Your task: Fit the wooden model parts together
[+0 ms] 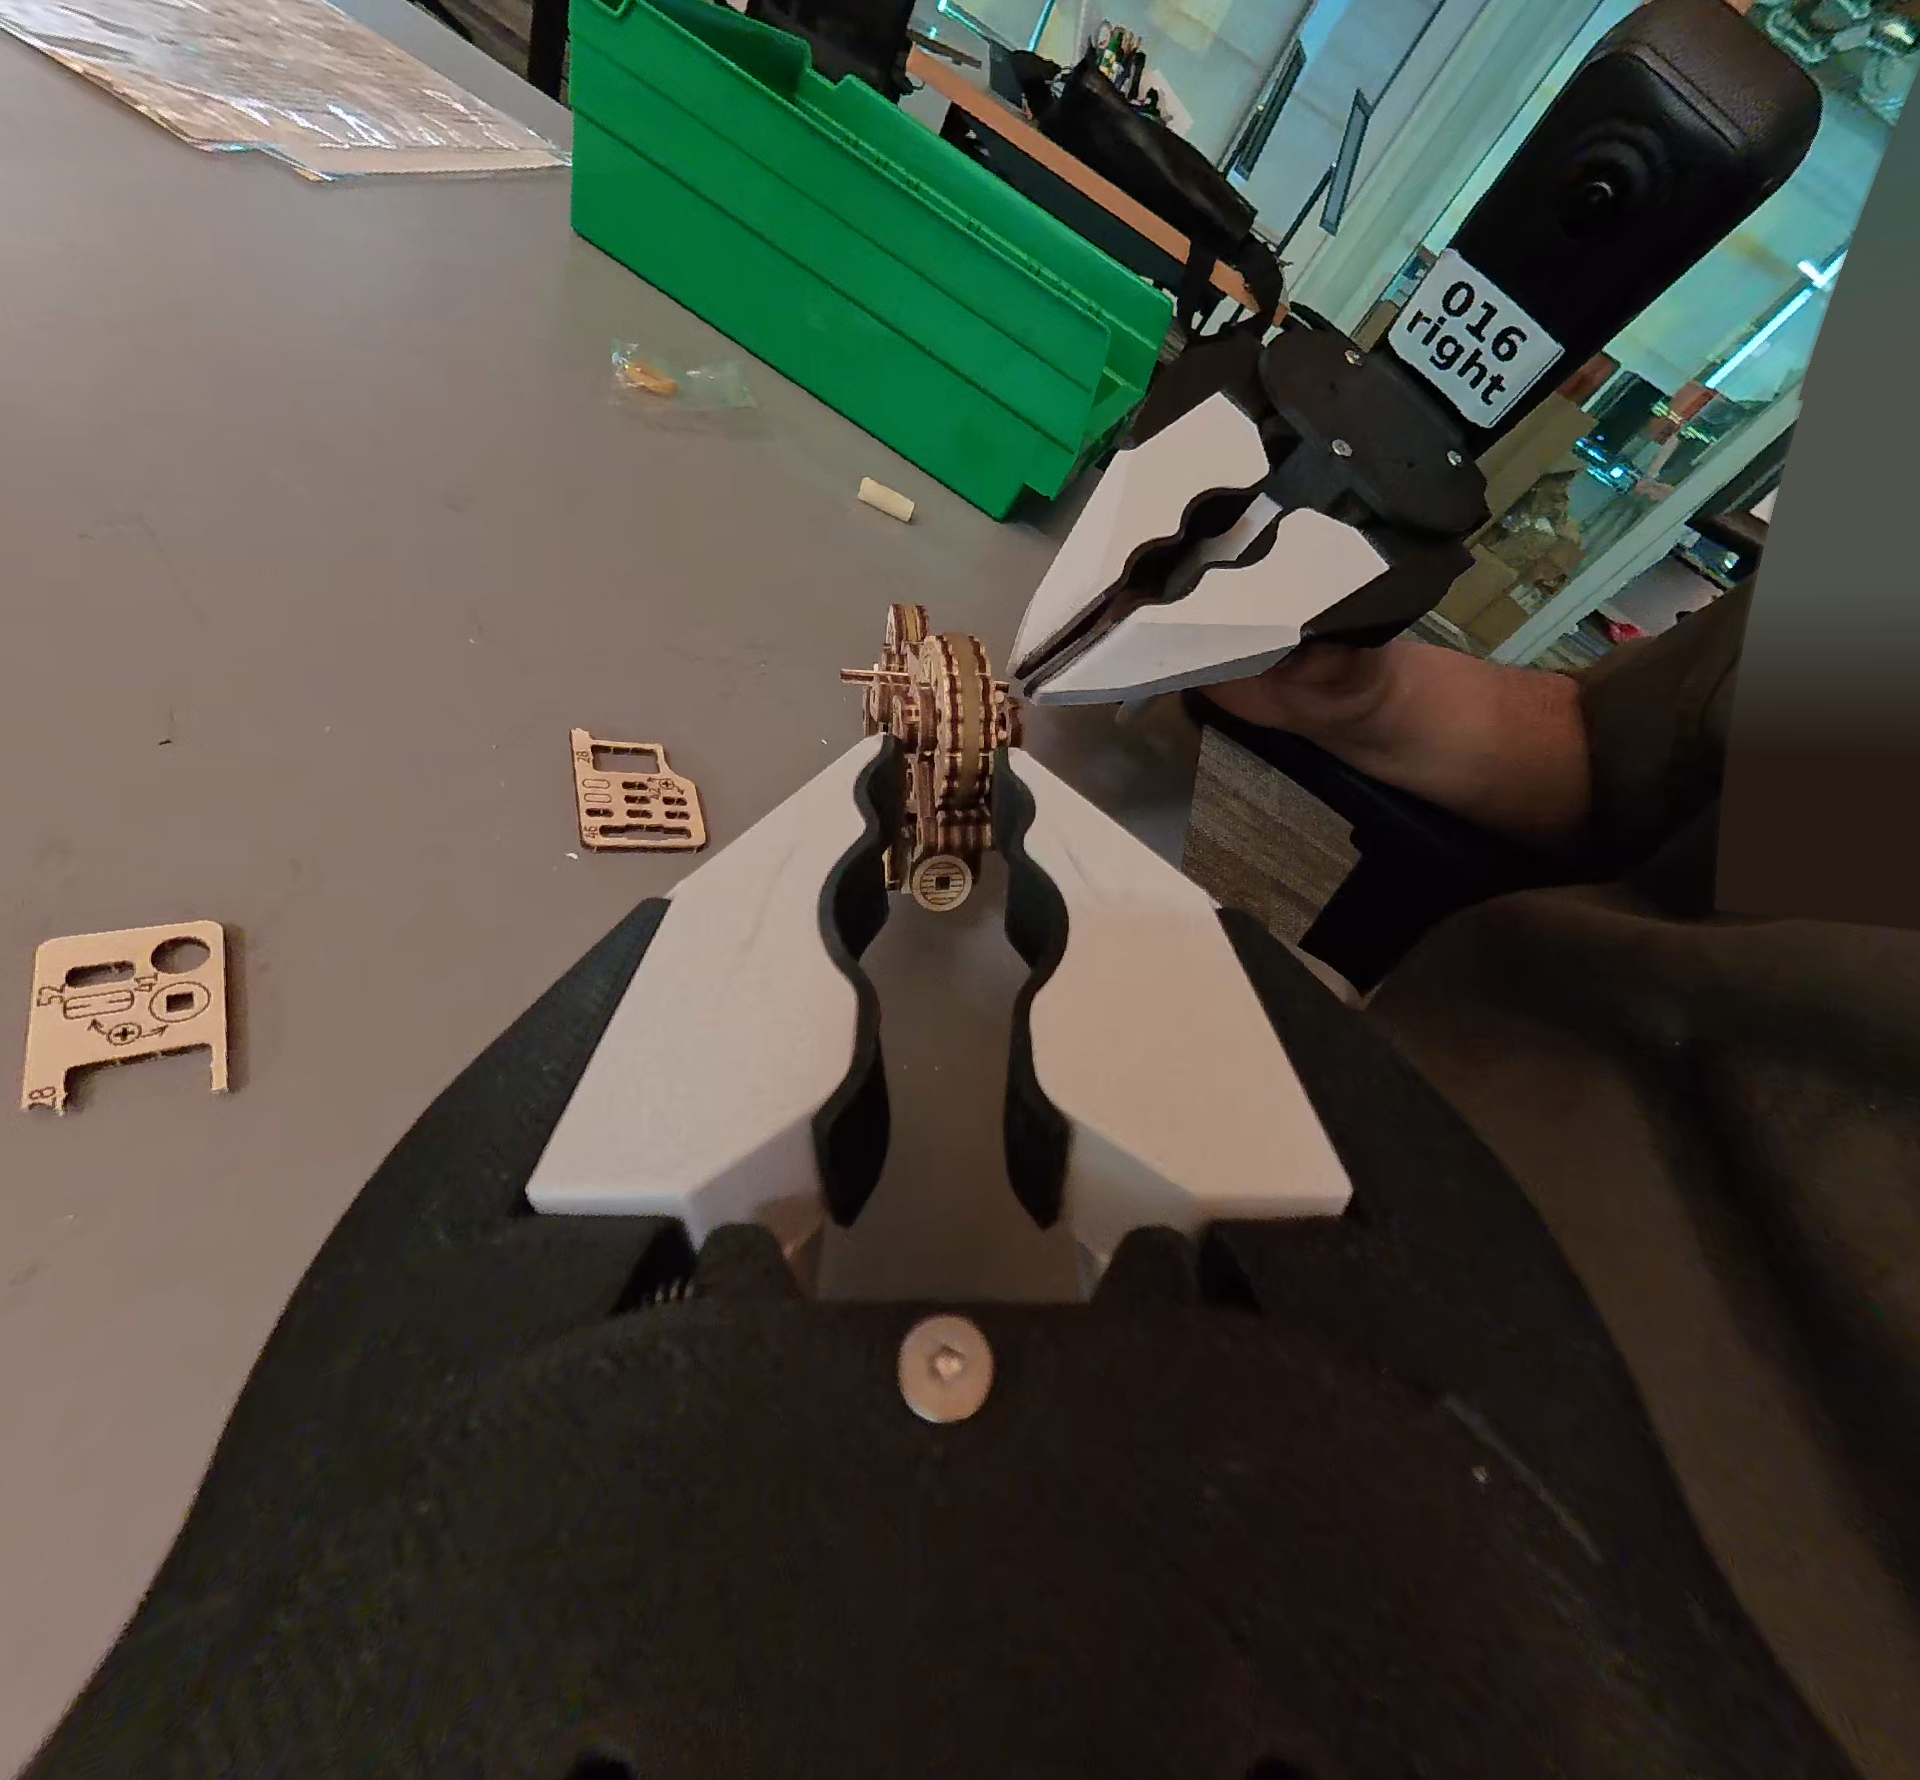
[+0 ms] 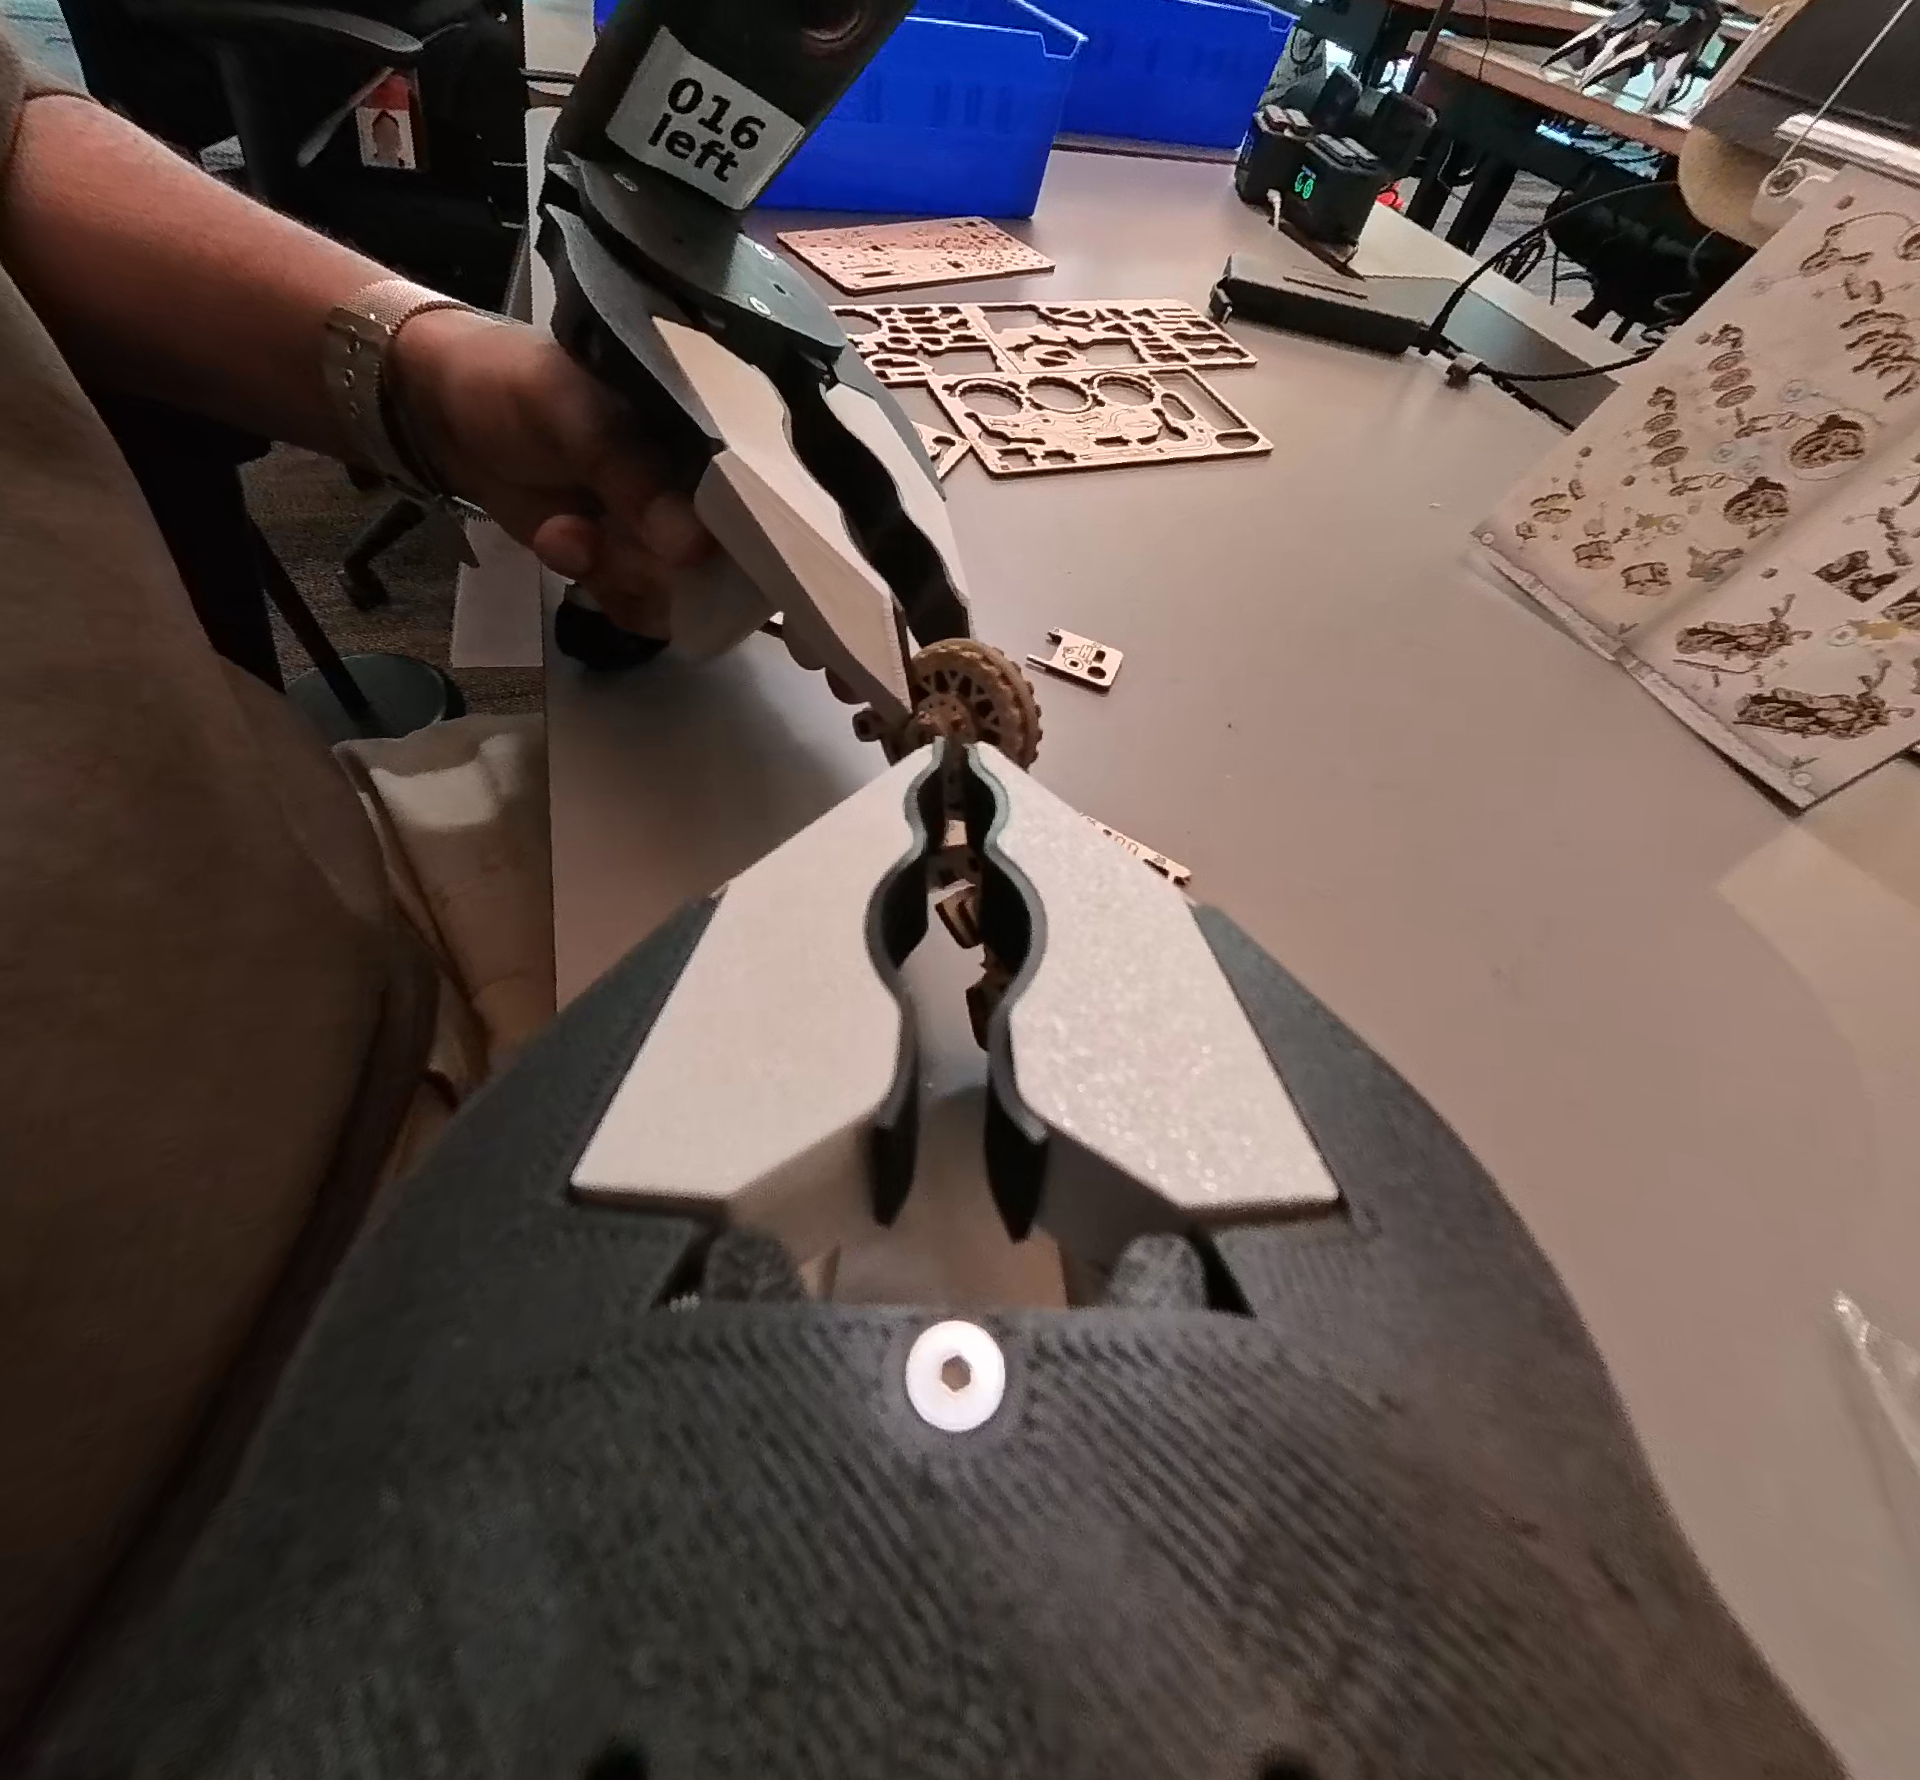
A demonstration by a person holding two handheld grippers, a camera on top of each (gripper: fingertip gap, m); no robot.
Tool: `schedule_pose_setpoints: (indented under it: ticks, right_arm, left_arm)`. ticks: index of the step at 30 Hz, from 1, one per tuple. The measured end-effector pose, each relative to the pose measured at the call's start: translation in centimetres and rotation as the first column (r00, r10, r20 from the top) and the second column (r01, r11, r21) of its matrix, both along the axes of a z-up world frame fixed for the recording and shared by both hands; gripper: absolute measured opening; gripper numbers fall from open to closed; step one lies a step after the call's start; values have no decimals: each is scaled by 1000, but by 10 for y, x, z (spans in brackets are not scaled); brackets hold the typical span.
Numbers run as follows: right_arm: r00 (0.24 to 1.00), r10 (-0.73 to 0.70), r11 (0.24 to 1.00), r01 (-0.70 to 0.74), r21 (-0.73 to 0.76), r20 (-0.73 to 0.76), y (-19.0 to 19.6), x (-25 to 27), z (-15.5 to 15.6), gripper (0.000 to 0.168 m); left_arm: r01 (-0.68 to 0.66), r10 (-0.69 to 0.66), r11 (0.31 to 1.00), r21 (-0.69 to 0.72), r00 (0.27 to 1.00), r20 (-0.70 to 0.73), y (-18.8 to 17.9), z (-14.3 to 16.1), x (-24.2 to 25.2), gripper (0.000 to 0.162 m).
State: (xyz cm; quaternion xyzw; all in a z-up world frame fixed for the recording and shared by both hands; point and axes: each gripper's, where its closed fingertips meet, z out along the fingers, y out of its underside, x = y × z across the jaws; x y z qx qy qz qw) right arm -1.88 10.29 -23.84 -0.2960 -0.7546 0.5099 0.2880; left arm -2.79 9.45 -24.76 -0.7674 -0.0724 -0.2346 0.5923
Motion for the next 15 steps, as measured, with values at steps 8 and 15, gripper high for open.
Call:
schedule_pose_setpoints:
  ticks: [8, 15]
  right_arm:
    - [1000, 0, 1000, 0, -2, -1, 0, 0, 1, 0]
    - [1000, -3, 1000, 3, -2, 7, 1, -1, -1, 0]
  left_arm:
    - [-24, 25, 1000, -16, 999, 40, 0, -3, -6, 13]
    - [-63, 67, 997, -37, 990, 123, -1, -6, -17, 13]
